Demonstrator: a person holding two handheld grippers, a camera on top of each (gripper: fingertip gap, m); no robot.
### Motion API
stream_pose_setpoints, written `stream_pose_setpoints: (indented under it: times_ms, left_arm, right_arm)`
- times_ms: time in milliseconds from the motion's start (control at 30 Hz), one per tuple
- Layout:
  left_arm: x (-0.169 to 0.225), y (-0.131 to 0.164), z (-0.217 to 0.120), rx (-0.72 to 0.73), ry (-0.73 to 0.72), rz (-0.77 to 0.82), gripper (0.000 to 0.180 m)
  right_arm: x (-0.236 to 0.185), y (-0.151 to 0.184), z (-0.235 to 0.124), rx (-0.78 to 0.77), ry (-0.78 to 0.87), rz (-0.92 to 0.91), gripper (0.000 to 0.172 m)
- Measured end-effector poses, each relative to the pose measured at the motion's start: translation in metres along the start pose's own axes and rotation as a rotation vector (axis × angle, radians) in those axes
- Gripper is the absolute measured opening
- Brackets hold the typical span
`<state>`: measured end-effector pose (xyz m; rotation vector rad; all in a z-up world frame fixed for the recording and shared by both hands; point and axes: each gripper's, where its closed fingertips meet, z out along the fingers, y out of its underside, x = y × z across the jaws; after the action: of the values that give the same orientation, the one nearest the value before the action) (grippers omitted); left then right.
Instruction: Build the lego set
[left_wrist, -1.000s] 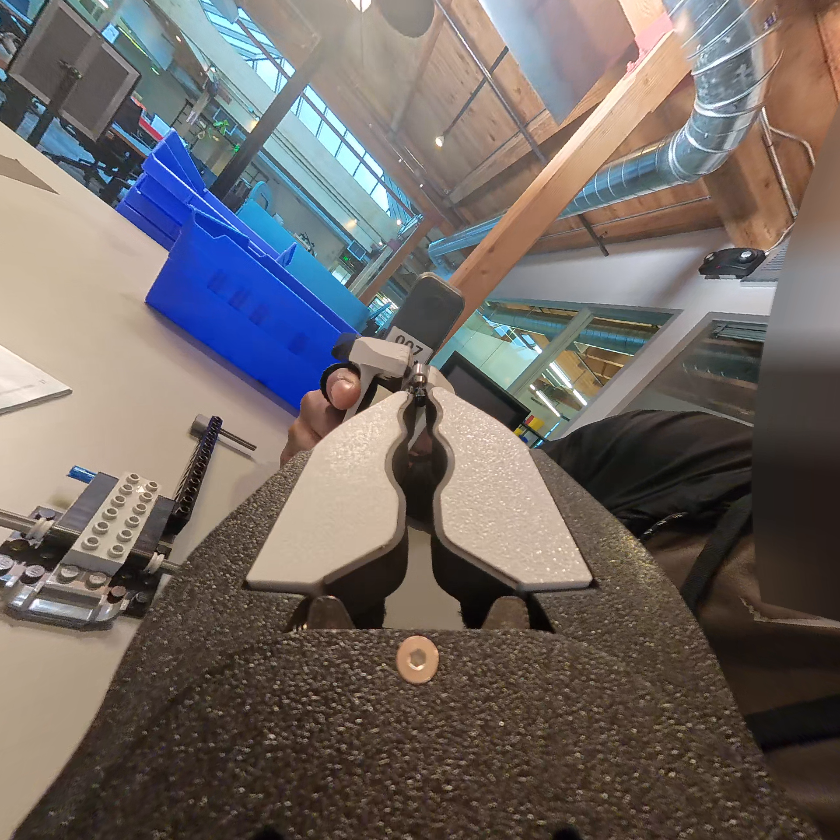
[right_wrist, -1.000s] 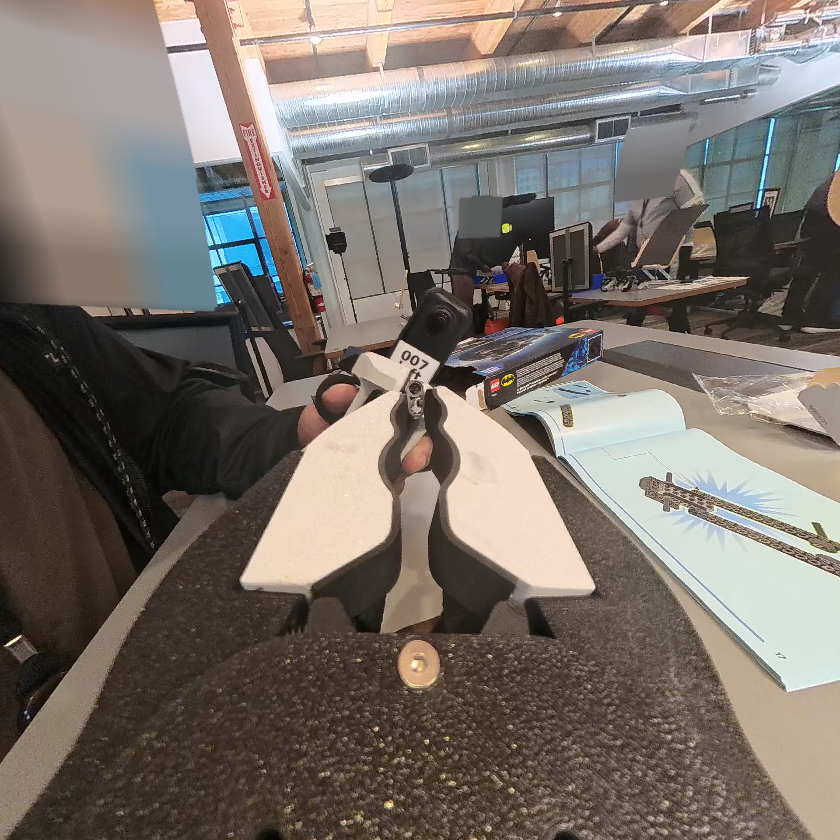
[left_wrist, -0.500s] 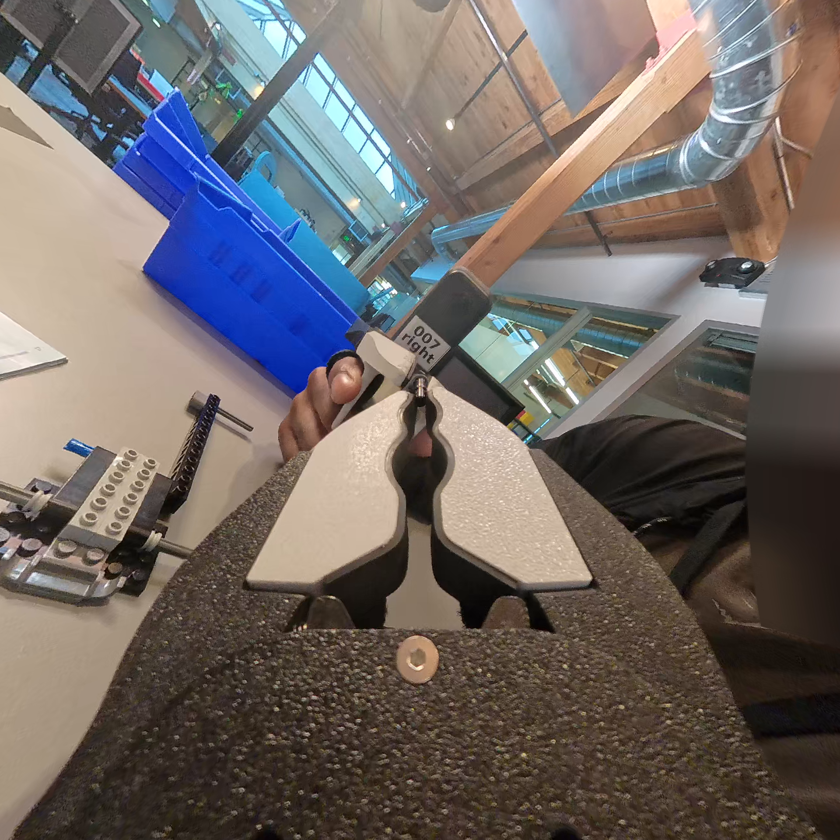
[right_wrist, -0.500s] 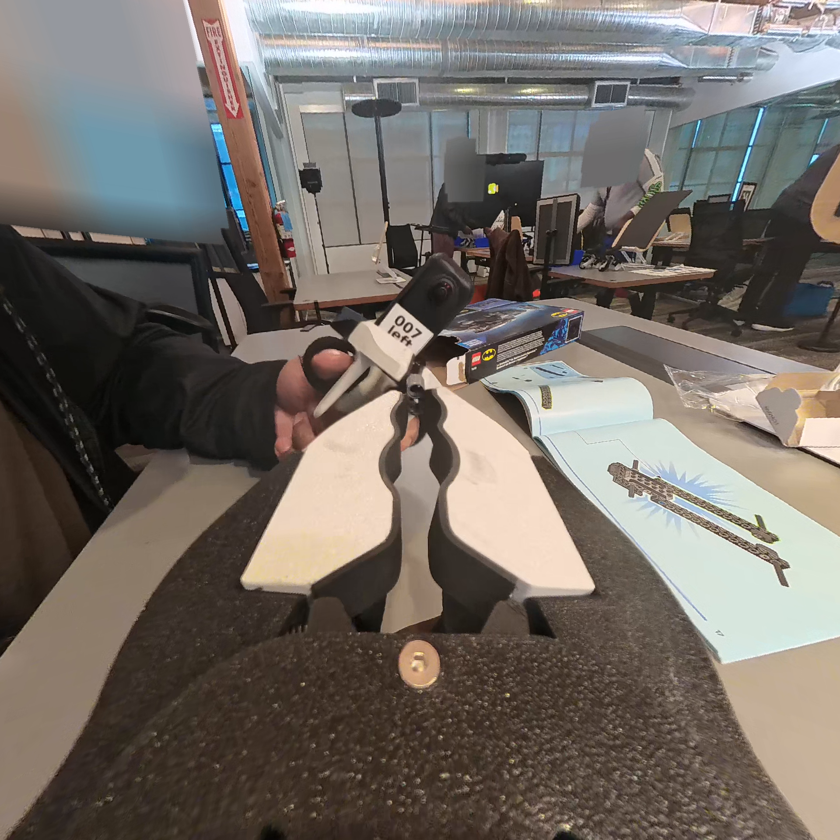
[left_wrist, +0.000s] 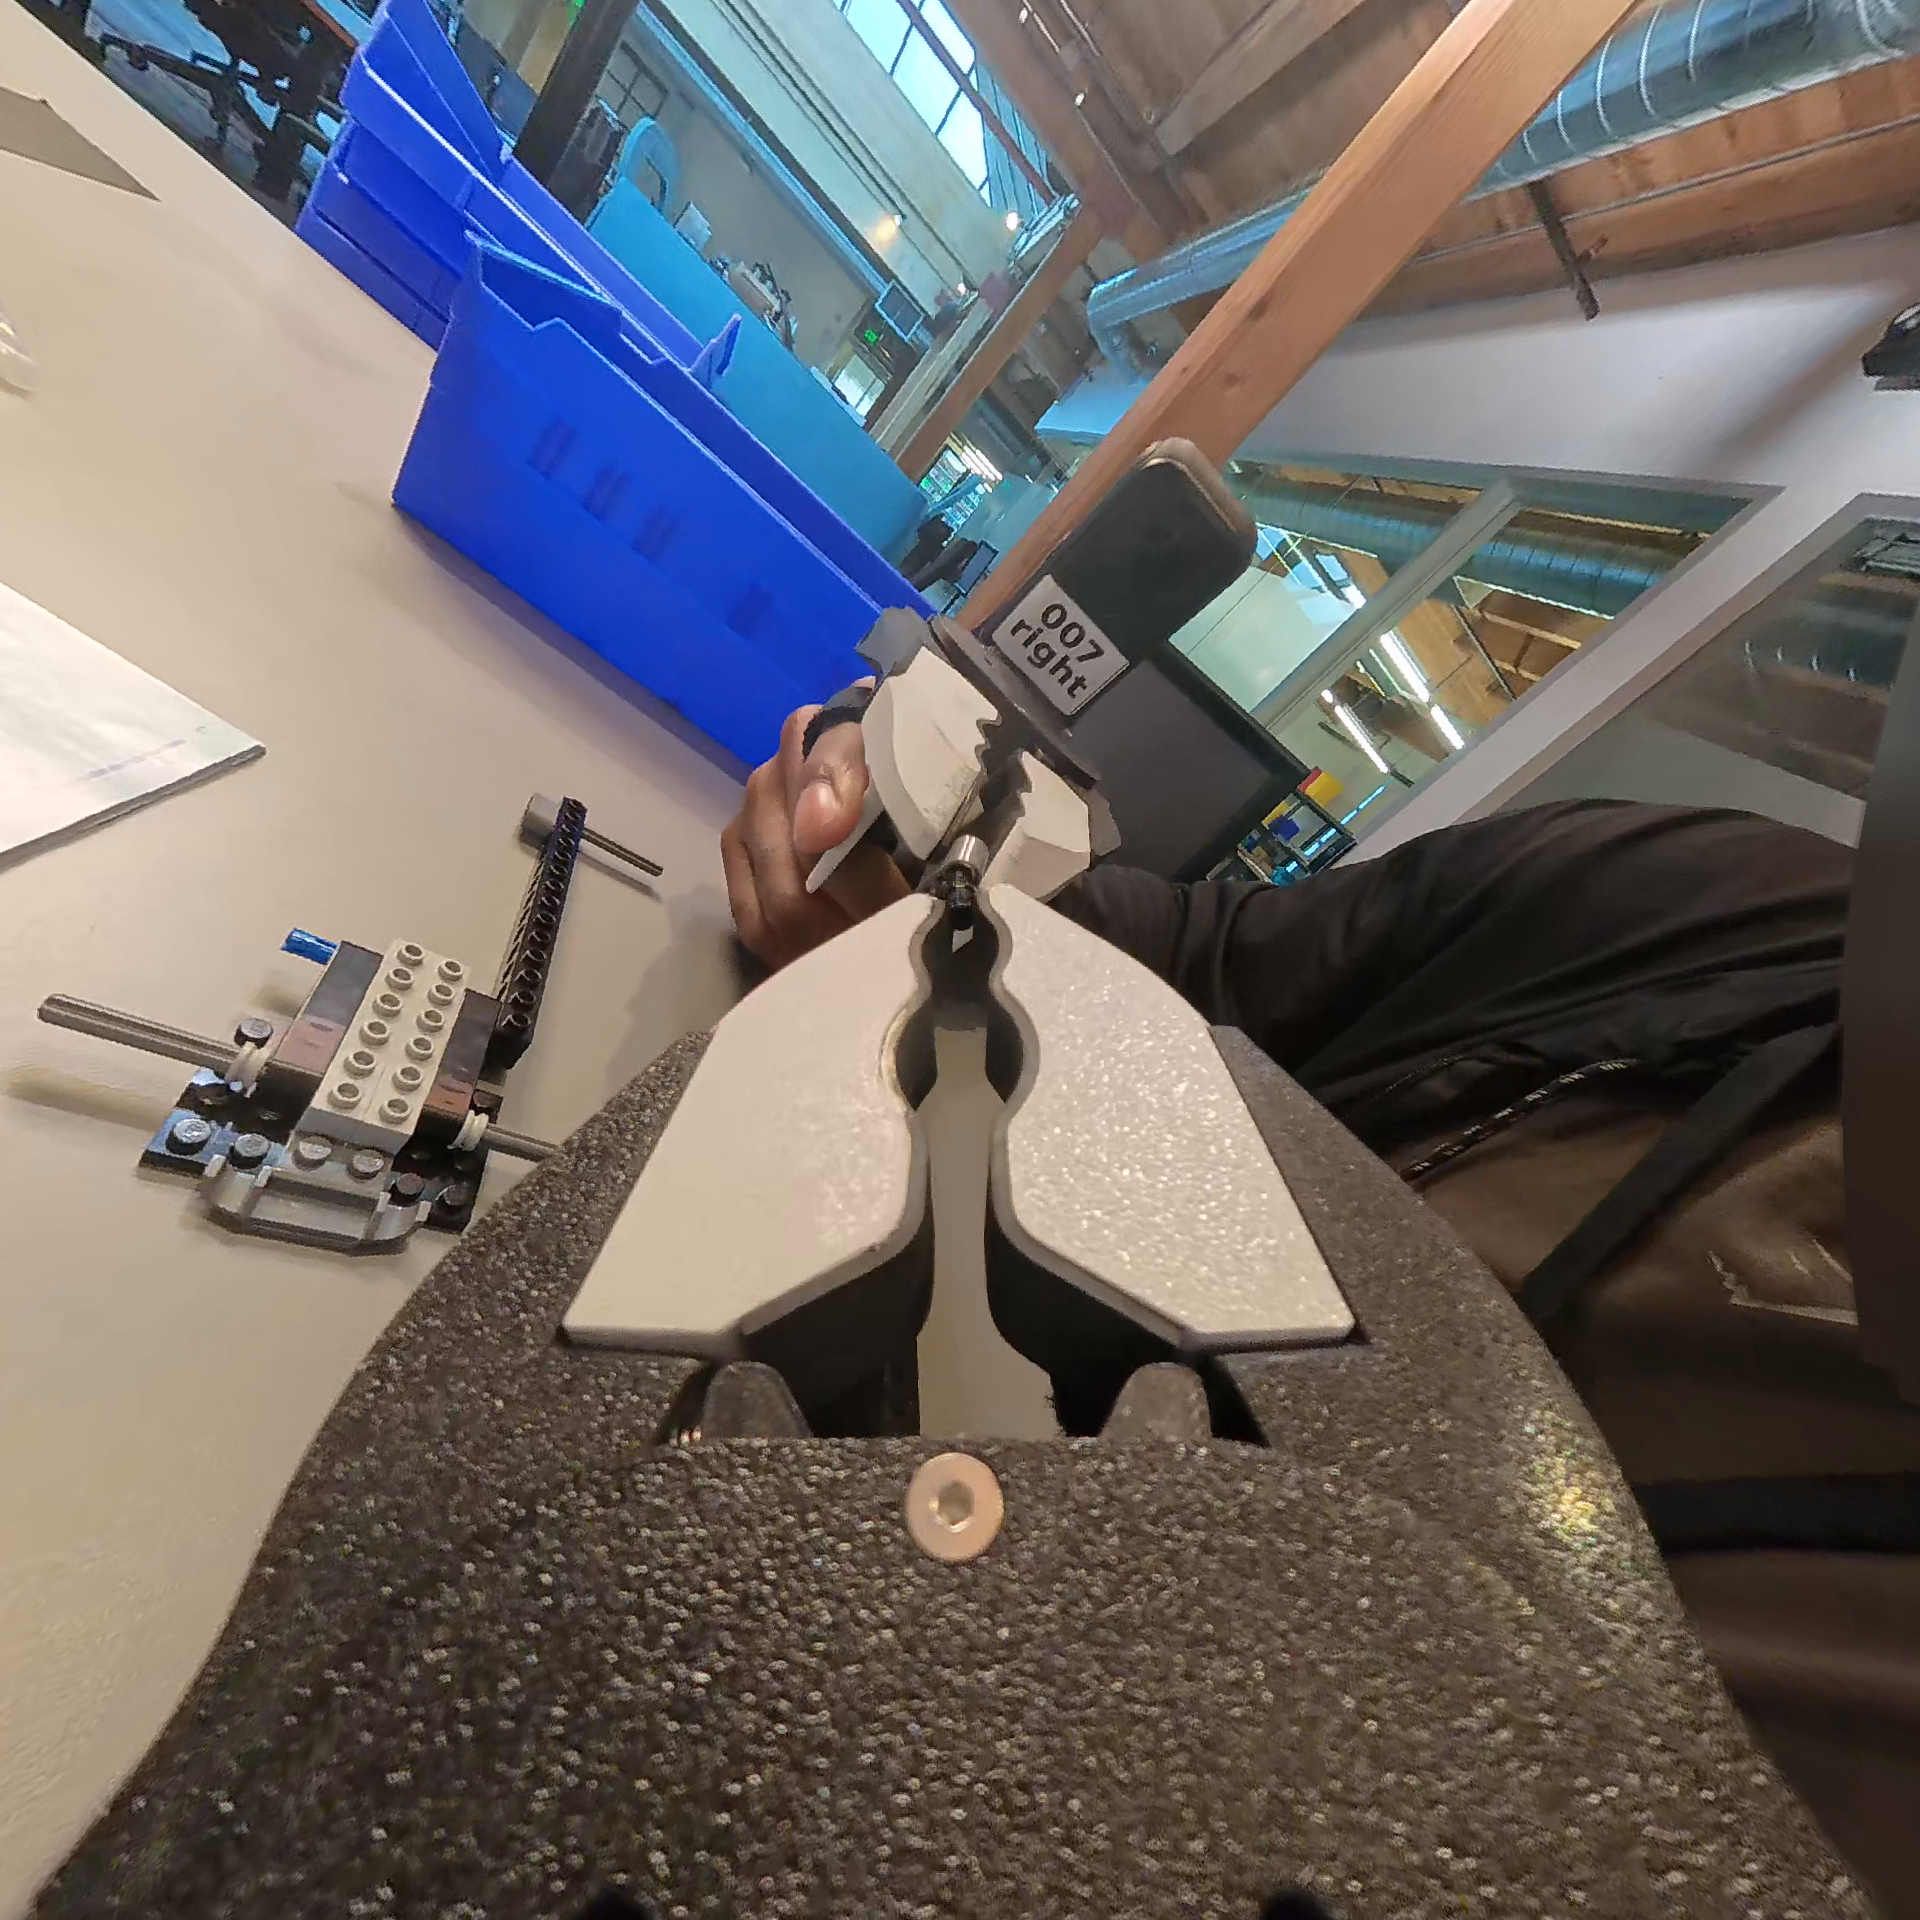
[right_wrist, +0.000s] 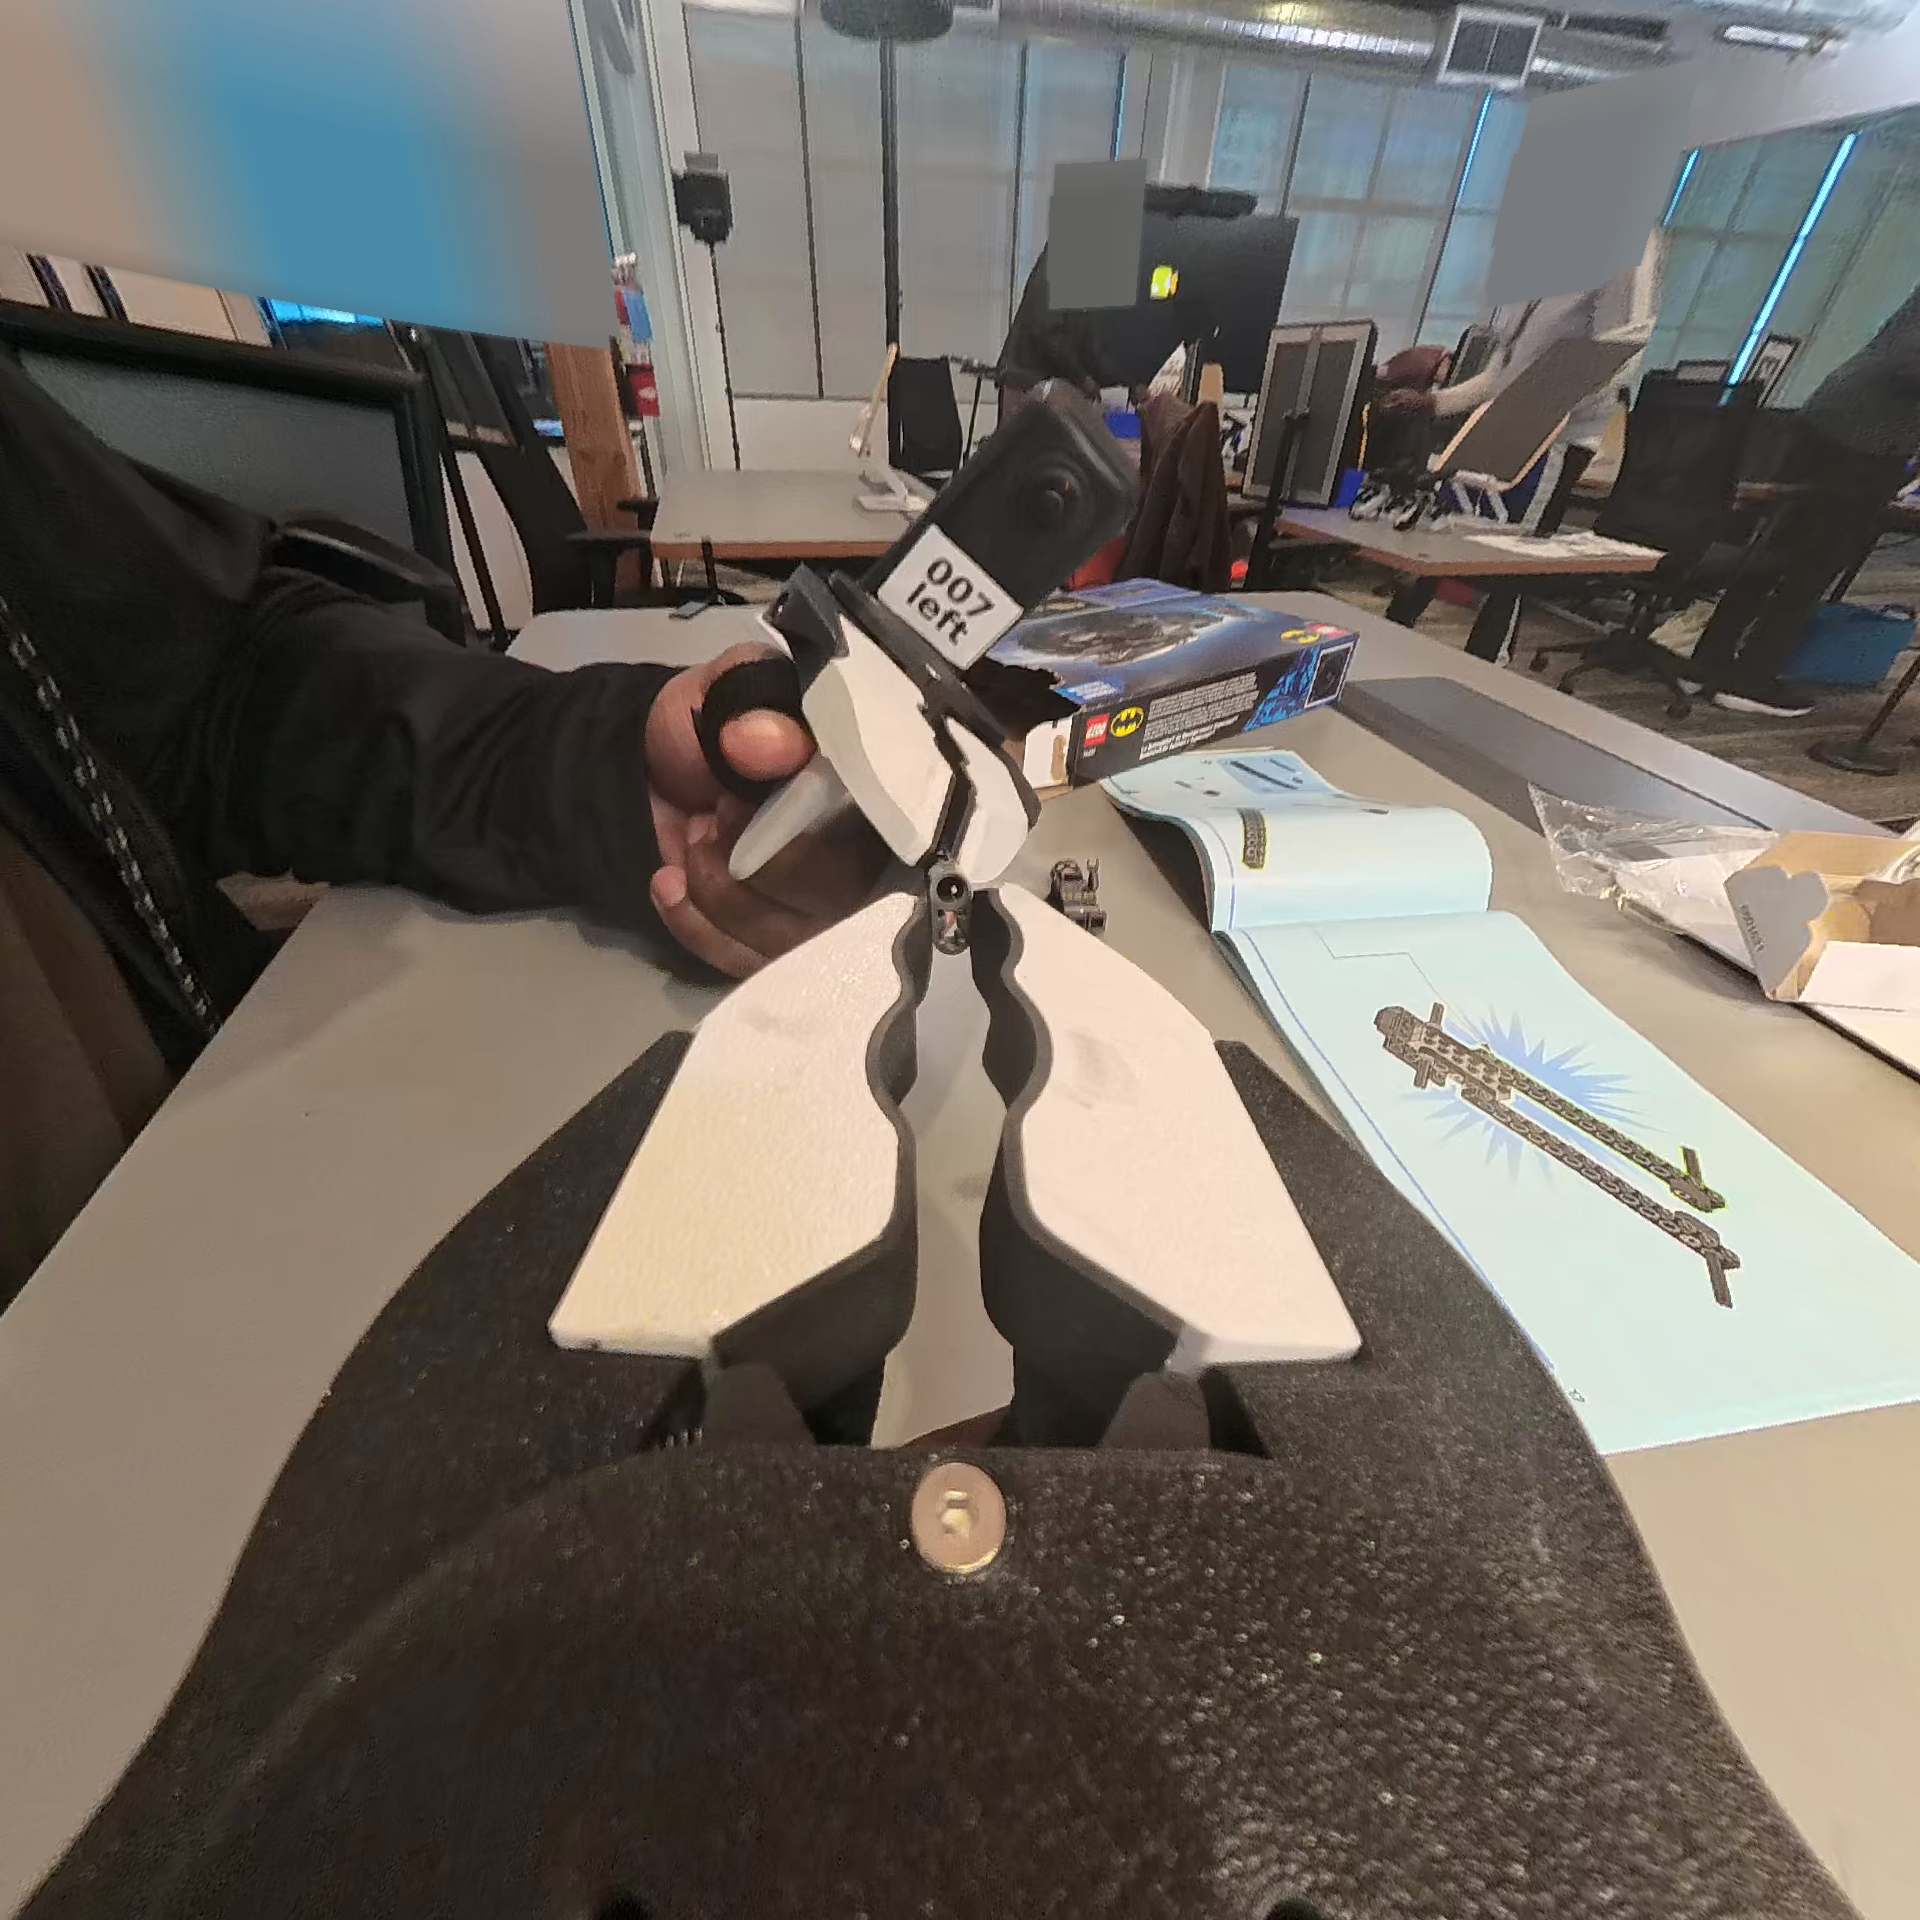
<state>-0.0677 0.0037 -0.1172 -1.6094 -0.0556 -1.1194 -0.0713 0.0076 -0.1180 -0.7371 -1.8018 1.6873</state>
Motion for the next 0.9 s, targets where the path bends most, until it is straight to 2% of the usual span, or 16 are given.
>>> stream_pose_setpoints:
  times_ms: [500, 700, 900]
  left_arm:
    - [-0.004, 0.013, 0.0, -0.089, -0.023, 0.021, 0.003]
    - [-0.004, 0.013, 0.0, -0.077, -0.001, -0.007, 0.003]
    - [0.004, 0.007, 0.002, -0.009, 0.087, -0.105, 0.003]
  right_arm:
    - [-0.006, 0.011, 0.003, -0.089, -0.011, -0.061, 0.008]
    - [-0.007, 0.011, 0.002, -0.092, -0.017, -0.064, 0.008]
    - [-0.009, 0.004, 0.0, -0.028, -0.025, -0.073, 0.007]
